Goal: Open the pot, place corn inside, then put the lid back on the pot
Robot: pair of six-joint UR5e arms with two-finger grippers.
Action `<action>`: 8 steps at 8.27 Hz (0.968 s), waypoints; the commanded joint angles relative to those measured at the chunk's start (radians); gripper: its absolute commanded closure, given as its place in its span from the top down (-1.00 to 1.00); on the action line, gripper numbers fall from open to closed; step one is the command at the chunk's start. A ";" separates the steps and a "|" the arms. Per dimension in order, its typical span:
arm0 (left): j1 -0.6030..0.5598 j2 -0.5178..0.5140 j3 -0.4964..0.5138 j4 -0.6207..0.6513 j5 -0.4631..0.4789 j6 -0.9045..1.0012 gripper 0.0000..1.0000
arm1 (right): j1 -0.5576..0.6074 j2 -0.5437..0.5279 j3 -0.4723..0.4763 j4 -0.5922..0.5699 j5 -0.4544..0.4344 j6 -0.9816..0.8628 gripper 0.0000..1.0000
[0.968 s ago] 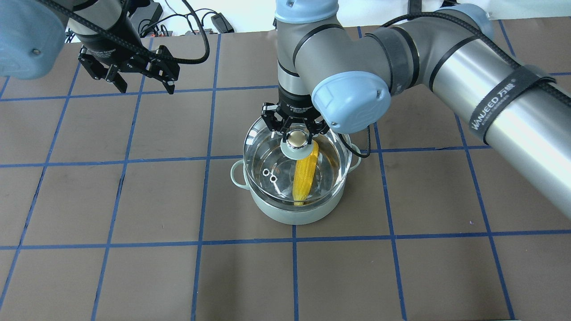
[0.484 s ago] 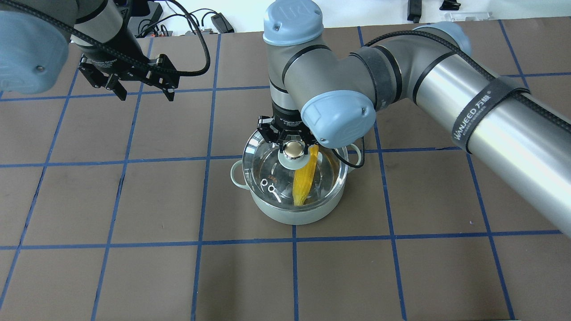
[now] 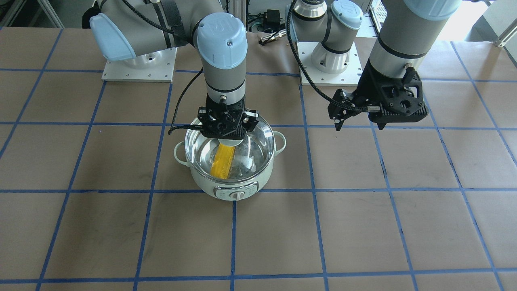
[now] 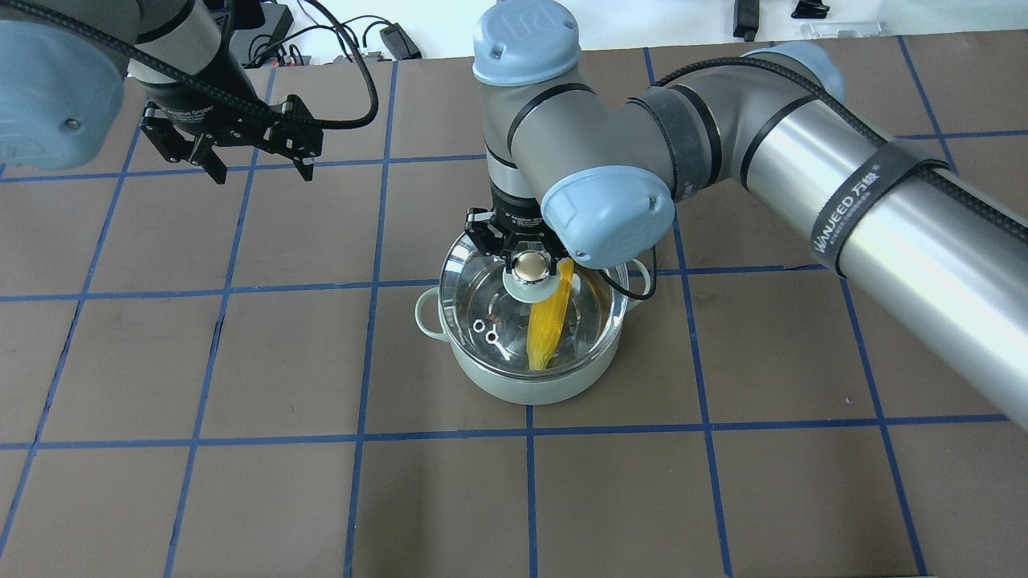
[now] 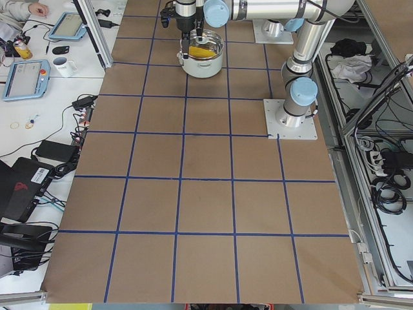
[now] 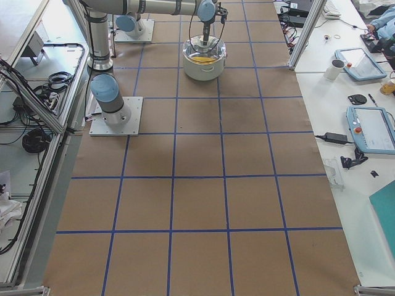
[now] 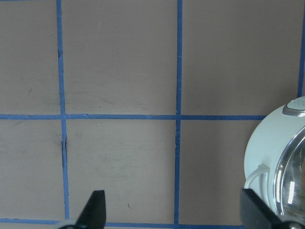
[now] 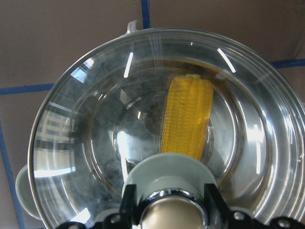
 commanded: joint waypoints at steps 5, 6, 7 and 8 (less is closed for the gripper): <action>-0.002 -0.006 0.000 0.002 0.074 -0.002 1.00 | 0.000 0.013 0.005 -0.021 0.002 0.000 -0.36; -0.003 -0.006 0.000 0.002 0.072 0.001 1.00 | 0.000 0.013 0.005 -0.021 0.003 0.000 -0.34; -0.006 -0.007 -0.002 0.004 0.069 -0.002 1.00 | 0.000 0.013 0.007 -0.020 0.009 0.003 -0.32; -0.006 -0.009 -0.002 0.002 0.071 -0.009 1.00 | 0.000 0.013 0.007 -0.018 0.013 0.003 -0.33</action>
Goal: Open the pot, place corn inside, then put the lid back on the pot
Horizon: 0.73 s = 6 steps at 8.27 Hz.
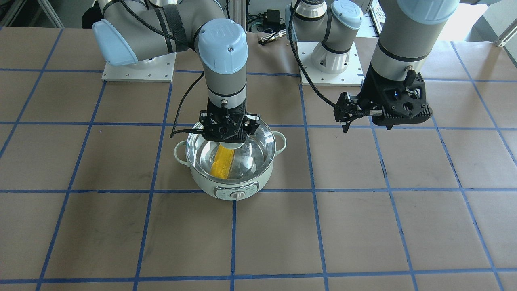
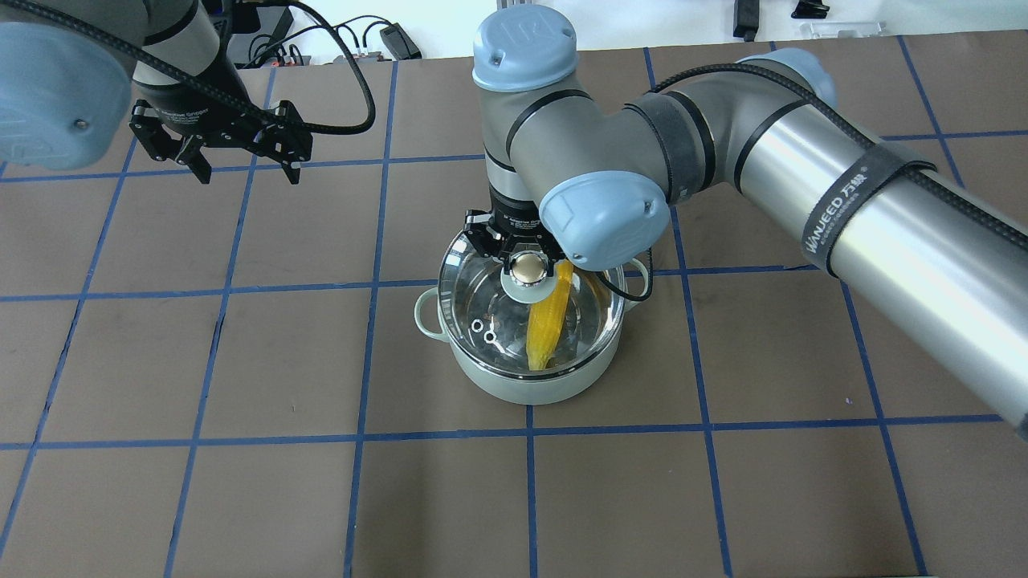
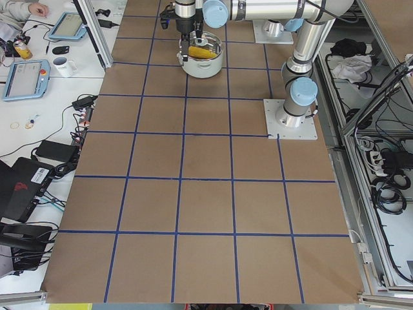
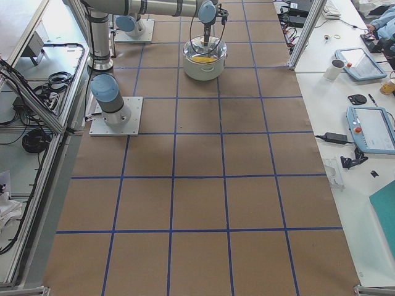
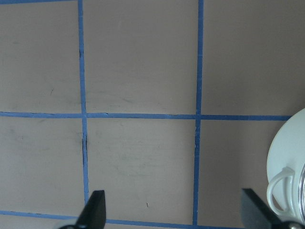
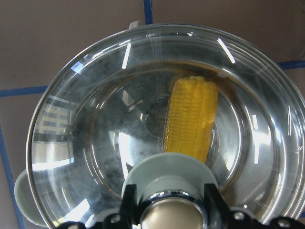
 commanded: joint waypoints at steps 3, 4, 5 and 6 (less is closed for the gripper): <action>-0.003 -0.004 -0.002 0.000 0.001 -0.003 1.00 | -0.001 0.000 -0.001 0.005 0.005 -0.003 -0.33; -0.003 -0.004 -0.001 0.000 0.001 -0.006 1.00 | -0.003 0.000 -0.001 0.008 0.007 -0.005 -0.33; -0.003 -0.005 -0.002 0.000 0.001 -0.006 1.00 | -0.005 0.000 -0.001 0.013 0.007 -0.005 -0.33; -0.003 -0.004 -0.001 0.001 0.000 -0.005 1.00 | -0.005 0.000 -0.001 0.015 0.007 -0.005 -0.33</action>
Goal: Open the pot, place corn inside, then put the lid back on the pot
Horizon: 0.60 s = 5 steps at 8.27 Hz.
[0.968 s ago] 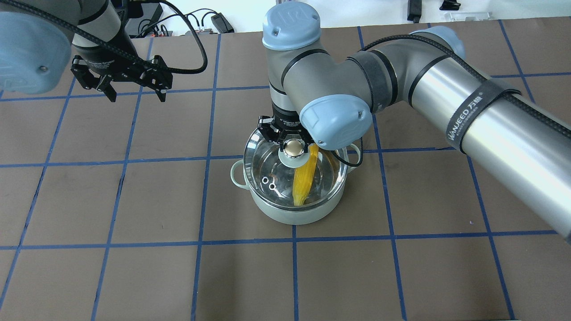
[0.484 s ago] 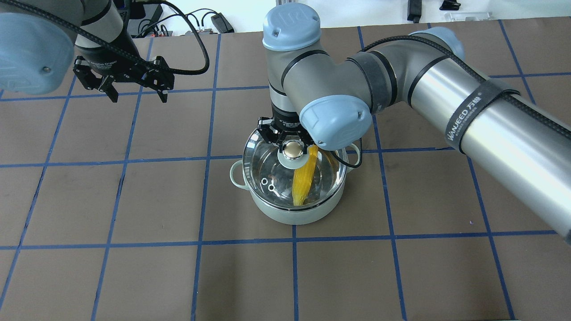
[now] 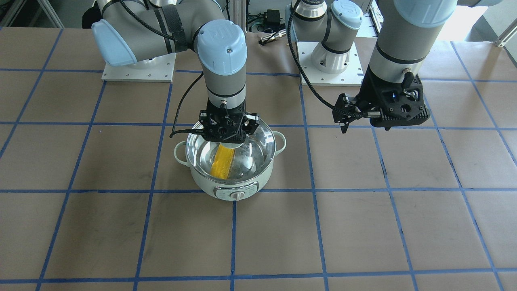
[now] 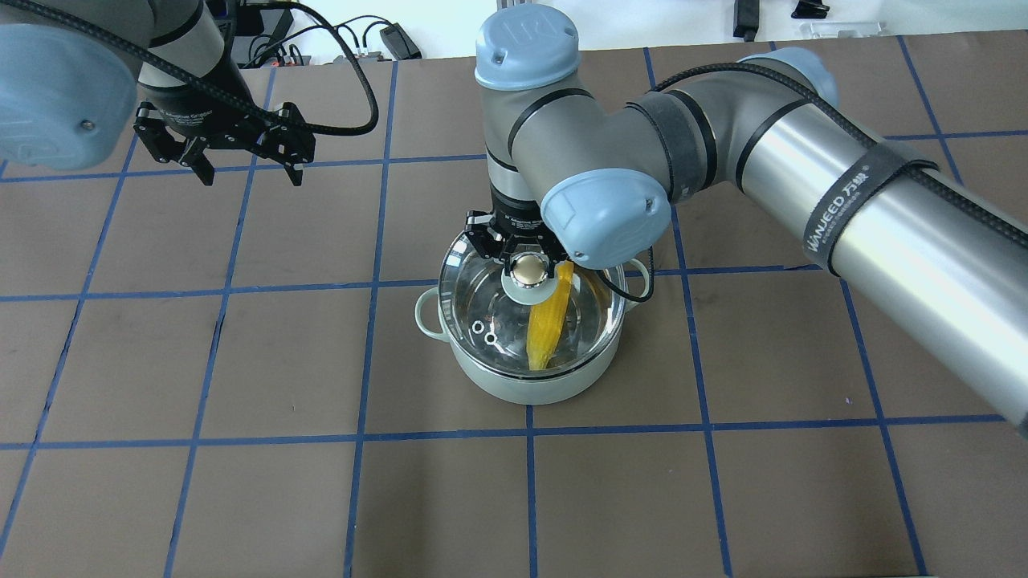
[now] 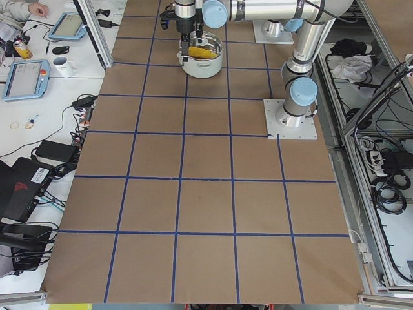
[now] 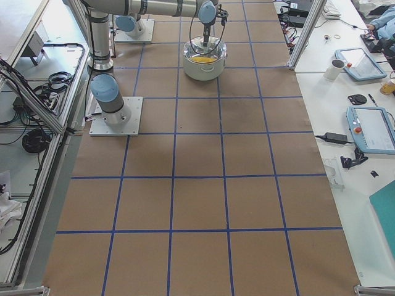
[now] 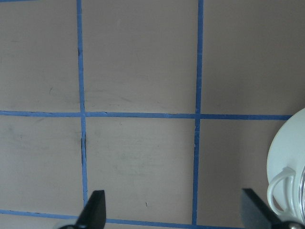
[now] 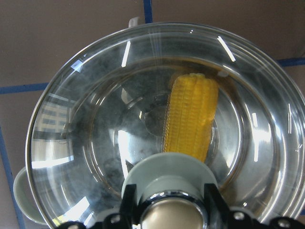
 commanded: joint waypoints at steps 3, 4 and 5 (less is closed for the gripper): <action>0.000 -0.001 0.001 0.004 -0.003 -0.003 1.00 | -0.004 -0.001 0.000 0.017 0.006 0.001 -0.33; 0.000 -0.001 0.001 0.003 -0.001 -0.003 1.00 | -0.009 -0.003 0.000 0.026 0.017 -0.001 -0.34; 0.000 0.001 0.002 0.003 0.000 -0.003 1.00 | -0.012 -0.002 -0.002 0.025 0.038 0.001 -0.34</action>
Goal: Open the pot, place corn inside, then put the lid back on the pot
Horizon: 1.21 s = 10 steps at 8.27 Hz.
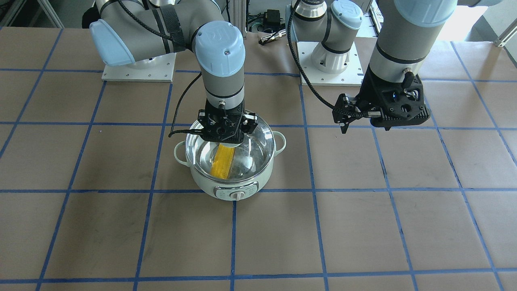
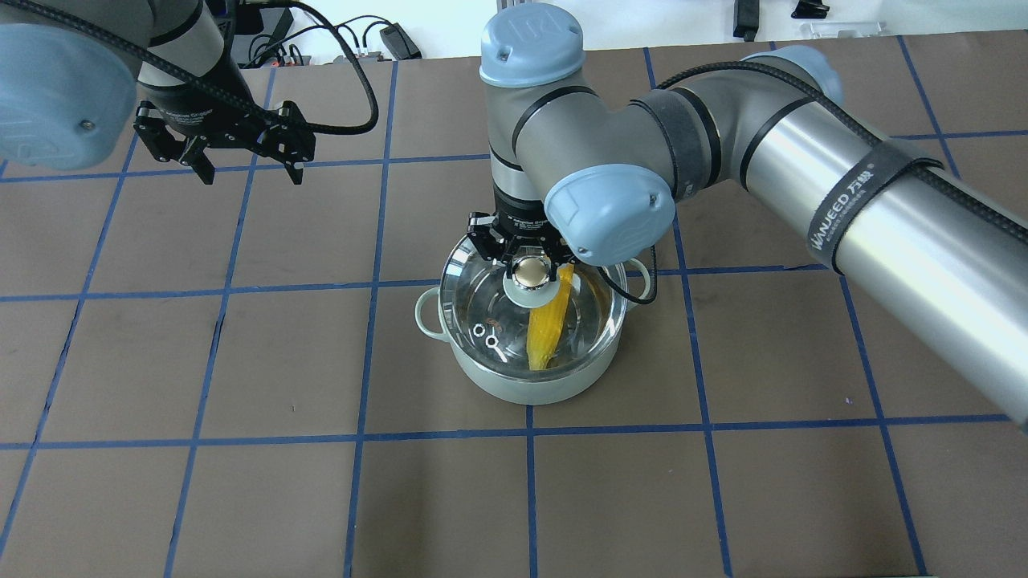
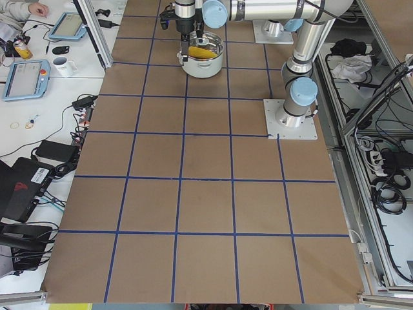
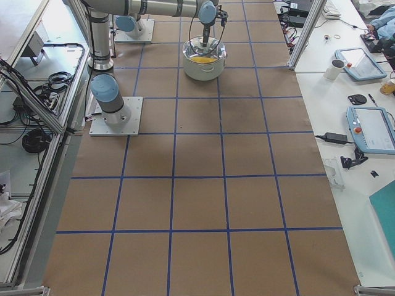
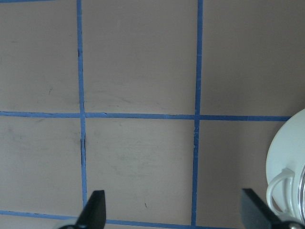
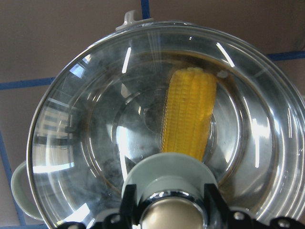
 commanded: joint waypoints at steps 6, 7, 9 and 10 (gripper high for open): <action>-0.005 -0.013 0.000 0.000 0.002 -0.002 1.00 | -0.009 0.002 0.000 0.005 0.028 -0.011 -0.33; -0.005 -0.011 0.000 0.001 -0.001 -0.001 1.00 | -0.009 0.002 0.000 0.004 0.021 -0.017 -0.10; -0.005 -0.014 0.000 0.001 -0.003 -0.002 1.00 | -0.009 0.000 0.000 0.002 0.015 -0.027 0.13; -0.003 -0.016 0.000 0.002 -0.003 0.002 1.00 | -0.009 0.000 0.000 0.002 0.014 -0.027 0.17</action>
